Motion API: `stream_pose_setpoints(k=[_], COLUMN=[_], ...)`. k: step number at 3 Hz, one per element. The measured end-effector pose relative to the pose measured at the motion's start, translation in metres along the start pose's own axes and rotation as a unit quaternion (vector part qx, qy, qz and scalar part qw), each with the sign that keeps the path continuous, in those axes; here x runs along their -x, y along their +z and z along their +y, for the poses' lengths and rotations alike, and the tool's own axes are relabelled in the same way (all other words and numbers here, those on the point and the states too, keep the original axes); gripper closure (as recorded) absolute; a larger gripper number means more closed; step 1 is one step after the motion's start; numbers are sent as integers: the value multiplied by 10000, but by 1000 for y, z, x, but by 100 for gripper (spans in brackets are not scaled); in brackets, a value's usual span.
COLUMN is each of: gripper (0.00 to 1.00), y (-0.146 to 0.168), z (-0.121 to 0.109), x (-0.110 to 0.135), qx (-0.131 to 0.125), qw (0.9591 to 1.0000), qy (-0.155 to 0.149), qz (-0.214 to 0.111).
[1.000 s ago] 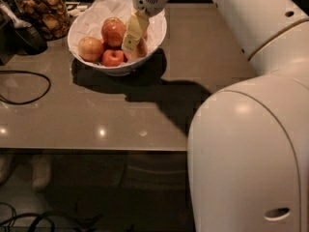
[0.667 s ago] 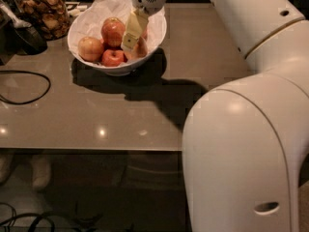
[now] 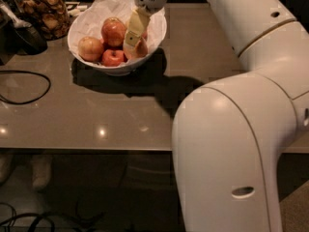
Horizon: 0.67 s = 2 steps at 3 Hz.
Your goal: Pick apple from white bowl
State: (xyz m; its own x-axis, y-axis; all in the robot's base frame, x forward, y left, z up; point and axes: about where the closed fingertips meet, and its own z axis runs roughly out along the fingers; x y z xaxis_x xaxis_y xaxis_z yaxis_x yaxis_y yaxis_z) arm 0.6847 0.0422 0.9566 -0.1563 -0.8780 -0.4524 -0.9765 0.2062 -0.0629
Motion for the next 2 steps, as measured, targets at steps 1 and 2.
stream_pose_setpoints(k=[1, 2], gripper=[25, 25], y=[9, 18], z=[-8, -16], x=[-4, -9], qx=[36, 65], qw=[9999, 9996], qy=[110, 233], qz=[66, 114])
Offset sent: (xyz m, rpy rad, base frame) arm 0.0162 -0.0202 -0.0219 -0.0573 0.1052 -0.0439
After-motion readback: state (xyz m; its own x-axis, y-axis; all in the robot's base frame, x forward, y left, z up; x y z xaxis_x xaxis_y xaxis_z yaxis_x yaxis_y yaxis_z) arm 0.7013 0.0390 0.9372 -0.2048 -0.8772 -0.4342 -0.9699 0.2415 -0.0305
